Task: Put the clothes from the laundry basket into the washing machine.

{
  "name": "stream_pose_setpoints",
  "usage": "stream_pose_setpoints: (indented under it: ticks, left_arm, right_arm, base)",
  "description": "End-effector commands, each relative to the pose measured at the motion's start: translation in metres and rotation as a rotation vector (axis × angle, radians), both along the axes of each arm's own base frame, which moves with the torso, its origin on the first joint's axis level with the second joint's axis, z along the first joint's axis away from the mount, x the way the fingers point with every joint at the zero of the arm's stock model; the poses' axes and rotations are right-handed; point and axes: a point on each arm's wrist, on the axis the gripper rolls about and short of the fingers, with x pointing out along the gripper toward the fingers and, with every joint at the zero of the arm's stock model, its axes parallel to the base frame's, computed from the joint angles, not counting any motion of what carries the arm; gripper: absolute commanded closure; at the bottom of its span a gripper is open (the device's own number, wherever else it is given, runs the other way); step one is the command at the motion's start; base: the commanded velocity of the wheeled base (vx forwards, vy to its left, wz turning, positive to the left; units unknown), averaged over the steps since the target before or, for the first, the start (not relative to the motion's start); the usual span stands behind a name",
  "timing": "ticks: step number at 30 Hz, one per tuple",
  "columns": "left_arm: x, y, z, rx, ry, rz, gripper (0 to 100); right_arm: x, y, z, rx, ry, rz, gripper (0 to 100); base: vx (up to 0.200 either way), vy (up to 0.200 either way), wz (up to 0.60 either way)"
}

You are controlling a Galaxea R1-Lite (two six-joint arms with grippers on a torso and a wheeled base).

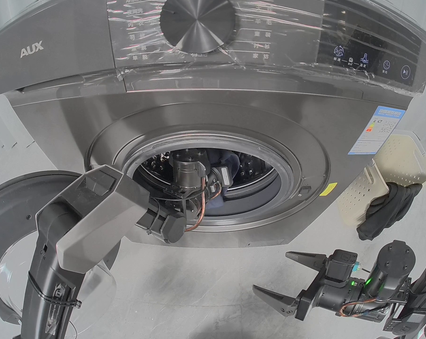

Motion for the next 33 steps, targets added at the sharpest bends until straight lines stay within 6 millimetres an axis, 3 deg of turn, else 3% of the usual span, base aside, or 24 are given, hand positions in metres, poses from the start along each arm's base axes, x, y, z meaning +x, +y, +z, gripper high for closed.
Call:
stream_pose_setpoints:
  ticks: [1, 4, 14, 21, 22, 32, 33]
  left_arm:
    - [0.018, 0.000, 0.006, -0.038, -0.062, 0.045, 100]
    - [0.035, 0.002, 0.012, -0.072, -0.118, 0.103, 100]
    - [0.048, -0.001, 0.037, -0.132, -0.204, 0.117, 100]
    - [0.050, -0.002, 0.032, -0.130, -0.200, 0.117, 100]
    - [0.050, -0.002, 0.030, -0.127, -0.196, 0.117, 0]
    - [0.041, -0.006, 0.018, -0.087, -0.128, 0.101, 0]
    - [0.034, -0.008, 0.017, -0.069, -0.103, 0.091, 0]
  right_arm:
    - [0.000, 0.000, -0.001, -0.002, 0.002, 0.000, 0]
    - [0.001, 0.000, -0.001, -0.002, 0.002, -0.002, 0]
    - [0.002, -0.002, -0.001, -0.004, 0.002, -0.013, 0]
    - [0.003, -0.002, -0.001, -0.005, 0.004, -0.013, 0]
    - [0.002, -0.002, -0.001, -0.003, 0.003, -0.013, 0]
    - [0.003, -0.002, -0.003, -0.009, 0.008, -0.014, 0]
    - [0.003, -0.002, -0.003, -0.009, 0.008, -0.013, 0]
  base:
    - [0.000, 0.000, 0.00]
    - [0.000, 0.000, 0.00]
    - [0.000, 0.000, 0.00]
    - [0.000, 0.000, 0.00]
    - [0.000, 0.000, 0.00]
    - [0.000, 0.000, 0.00]
    - [0.000, 0.000, 0.00]
